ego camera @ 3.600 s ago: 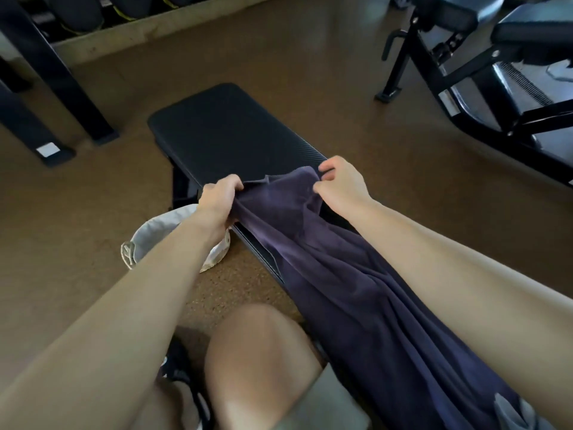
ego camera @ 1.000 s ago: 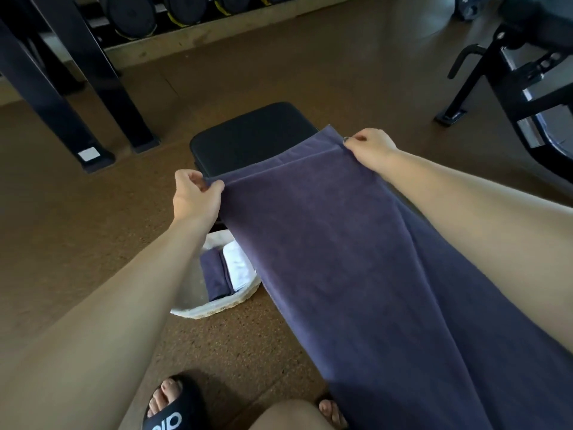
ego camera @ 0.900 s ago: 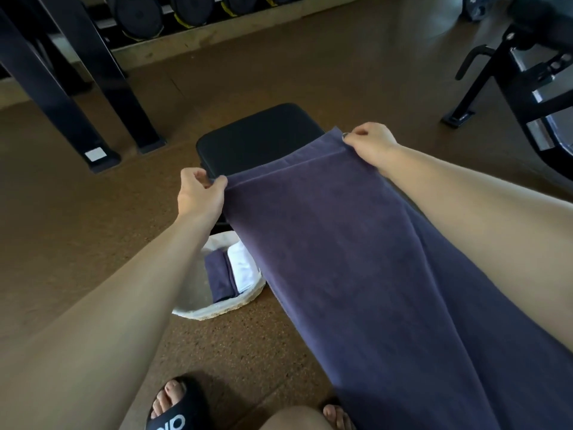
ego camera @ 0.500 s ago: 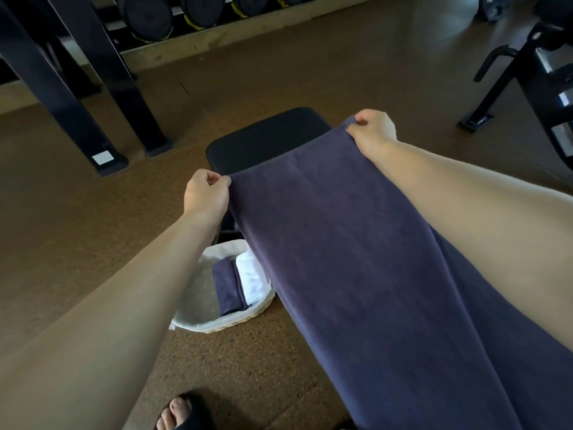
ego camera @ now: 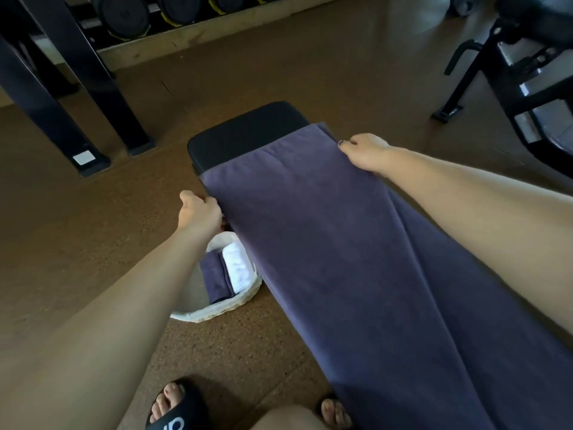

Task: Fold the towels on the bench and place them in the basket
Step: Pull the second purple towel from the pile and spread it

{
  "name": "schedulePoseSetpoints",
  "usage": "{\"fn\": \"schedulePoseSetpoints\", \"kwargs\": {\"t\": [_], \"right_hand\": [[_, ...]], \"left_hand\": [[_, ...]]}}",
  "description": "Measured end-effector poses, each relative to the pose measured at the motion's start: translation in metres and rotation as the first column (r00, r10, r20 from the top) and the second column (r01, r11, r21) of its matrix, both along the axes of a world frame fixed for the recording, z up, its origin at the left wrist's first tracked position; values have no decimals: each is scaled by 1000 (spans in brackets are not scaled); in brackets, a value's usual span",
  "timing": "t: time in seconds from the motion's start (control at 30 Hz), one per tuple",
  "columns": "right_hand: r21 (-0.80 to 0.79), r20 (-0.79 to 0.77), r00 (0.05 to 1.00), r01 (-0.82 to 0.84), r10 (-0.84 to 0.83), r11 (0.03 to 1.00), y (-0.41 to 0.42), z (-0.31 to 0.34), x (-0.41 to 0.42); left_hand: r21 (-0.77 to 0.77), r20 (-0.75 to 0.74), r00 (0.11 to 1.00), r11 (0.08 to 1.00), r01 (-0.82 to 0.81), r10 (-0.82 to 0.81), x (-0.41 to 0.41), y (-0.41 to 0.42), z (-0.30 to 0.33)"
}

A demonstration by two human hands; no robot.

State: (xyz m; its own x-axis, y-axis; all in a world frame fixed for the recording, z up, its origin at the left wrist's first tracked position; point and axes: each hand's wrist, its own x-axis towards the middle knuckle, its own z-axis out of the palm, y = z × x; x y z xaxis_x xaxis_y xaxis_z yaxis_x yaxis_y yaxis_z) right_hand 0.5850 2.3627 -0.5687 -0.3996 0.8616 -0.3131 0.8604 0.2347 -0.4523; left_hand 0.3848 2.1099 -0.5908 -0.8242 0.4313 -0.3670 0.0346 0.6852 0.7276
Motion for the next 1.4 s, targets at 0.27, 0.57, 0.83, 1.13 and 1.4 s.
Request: {"fn": "schedulePoseSetpoints", "kwargs": {"t": [0.27, 0.57, 0.83, 1.13, 1.4], "right_hand": [[-62, 101, 993, -57, 63, 996, -94, 17, 160], [-59, 48, 997, 71, -69, 996, -167, 17, 297], [-2, 70, 996, 50, -50, 999, -202, 25, 335], [-26, 212, 977, -13, 18, 1000, -227, 34, 351], [60, 191, 980, 36, -47, 998, -226, 35, 364]], "left_hand": [[-212, -405, 735, 838, 504, -544, 158, -61, 33], [-495, -350, 539, 640, 588, -766, 260, -116, 21], [-459, -416, 73, 279, 843, -906, 341, -155, 48], [-624, -425, -318, 20, 781, -847, 363, -171, 37], [-582, -458, -332, -4, 813, -824, 361, -178, 34]]}}
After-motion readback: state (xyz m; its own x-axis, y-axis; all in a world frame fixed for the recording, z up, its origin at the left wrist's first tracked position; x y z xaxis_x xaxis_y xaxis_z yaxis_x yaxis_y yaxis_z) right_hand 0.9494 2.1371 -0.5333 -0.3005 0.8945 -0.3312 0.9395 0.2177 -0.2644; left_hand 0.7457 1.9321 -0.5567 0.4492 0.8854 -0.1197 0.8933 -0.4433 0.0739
